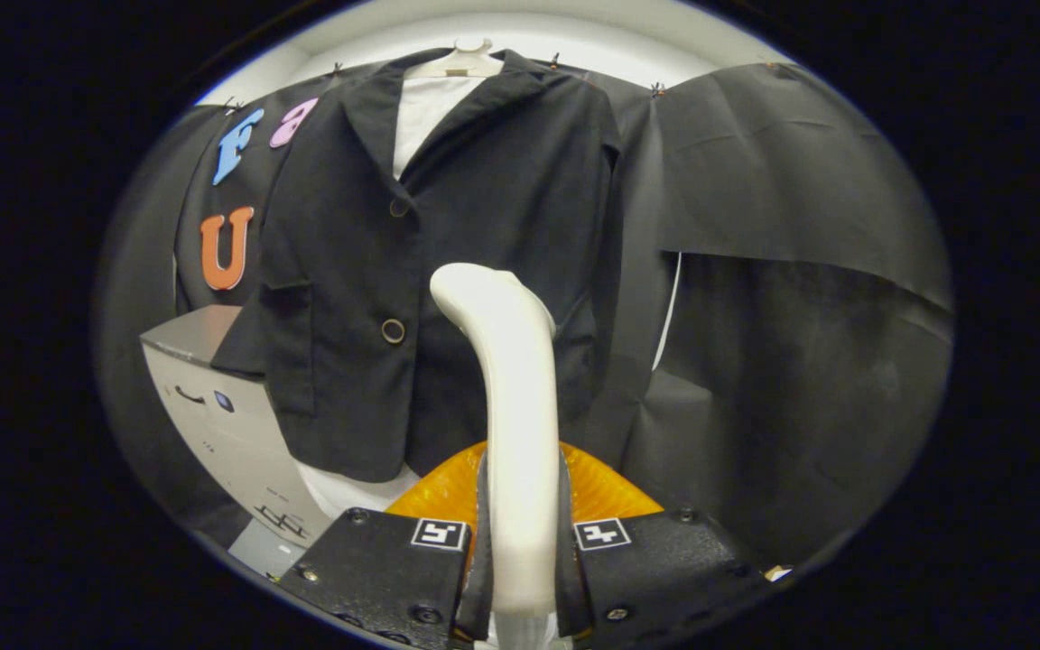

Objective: Iron the clothes twice with a garment steamer, once on the left side and once on the right side.

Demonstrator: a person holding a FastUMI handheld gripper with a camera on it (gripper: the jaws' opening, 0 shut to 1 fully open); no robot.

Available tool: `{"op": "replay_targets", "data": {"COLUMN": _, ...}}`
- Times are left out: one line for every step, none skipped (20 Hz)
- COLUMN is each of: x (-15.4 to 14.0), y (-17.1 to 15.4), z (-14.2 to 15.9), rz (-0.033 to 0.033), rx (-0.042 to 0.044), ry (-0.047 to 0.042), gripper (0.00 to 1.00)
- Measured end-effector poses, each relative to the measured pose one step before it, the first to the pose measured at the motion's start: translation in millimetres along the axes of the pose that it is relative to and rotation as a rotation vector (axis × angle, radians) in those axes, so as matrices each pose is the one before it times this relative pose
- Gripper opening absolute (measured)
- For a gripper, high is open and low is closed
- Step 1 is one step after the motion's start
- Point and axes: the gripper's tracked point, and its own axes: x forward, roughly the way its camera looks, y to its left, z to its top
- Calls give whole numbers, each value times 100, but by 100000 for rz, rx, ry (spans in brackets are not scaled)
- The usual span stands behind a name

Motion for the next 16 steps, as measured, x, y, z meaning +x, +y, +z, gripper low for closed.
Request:
{"op": "replay_targets", "data": {"x": -68, "y": 267, "z": -812, "rz": 301, "rx": -451, "ry": 1611, "gripper": 30}}
{"op": "replay_targets", "data": {"x": 91, "y": 251, "z": -877, "rz": 142, "rx": -435, "ry": 1788, "gripper": 30}}
{"op": "replay_targets", "data": {"x": 151, "y": 64, "z": -825, "rz": -49, "rx": -163, "ry": 2011, "gripper": 30}}
{"op": "replay_targets", "data": {"x": 188, "y": 34, "z": -685, "rz": -114, "rx": 84, "ry": 1548, "gripper": 30}}
{"op": "replay_targets", "data": {"x": 220, "y": 17, "z": -583, "rz": -373, "rx": -14, "ry": 1330, "gripper": 30}}
{"op": "replay_targets", "data": {"x": 218, "y": -42, "z": -652, "rz": -451, "rx": -25, "ry": 1236, "gripper": 30}}
{"op": "replay_targets", "data": {"x": 160, "y": 59, "z": -608, "rz": -384, "rx": 130, "ry": 1317, "gripper": 30}}
{"op": "replay_targets", "data": {"x": 79, "y": -131, "z": -661, "rz": -169, "rx": 226, "ry": 1367, "gripper": 30}}
{"op": "replay_targets", "data": {"x": 102, "y": 27, "z": -529, "rz": 49, "rx": 326, "ry": 1299, "gripper": 30}}
{"op": "replay_targets", "data": {"x": 109, "y": 212, "z": -681, "rz": -10, "rx": 196, "ry": 1466, "gripper": 30}}
{"op": "replay_targets", "data": {"x": 173, "y": 115, "z": -581, "rz": -214, "rx": 130, "ry": 1250, "gripper": 30}}
{"op": "replay_targets", "data": {"x": 256, "y": 96, "z": -561, "rz": -426, "rx": -236, "ry": 1292, "gripper": 30}}
{"op": "replay_targets", "data": {"x": 273, "y": 38, "z": -761, "rz": -349, "rx": -283, "ry": 635, "gripper": 30}}
{"op": "replay_targets", "data": {"x": 425, "y": 20, "z": -669, "rz": -379, "rx": -685, "ry": 343, "gripper": 30}}
{"op": "replay_targets", "data": {"x": 324, "y": -72, "z": -859, "rz": -811, "rx": -731, "ry": 1657, "gripper": 30}}
{"op": "replay_targets", "data": {"x": 39, "y": -94, "z": -834, "rz": -464, "rx": 495, "ry": 1677, "gripper": 30}}
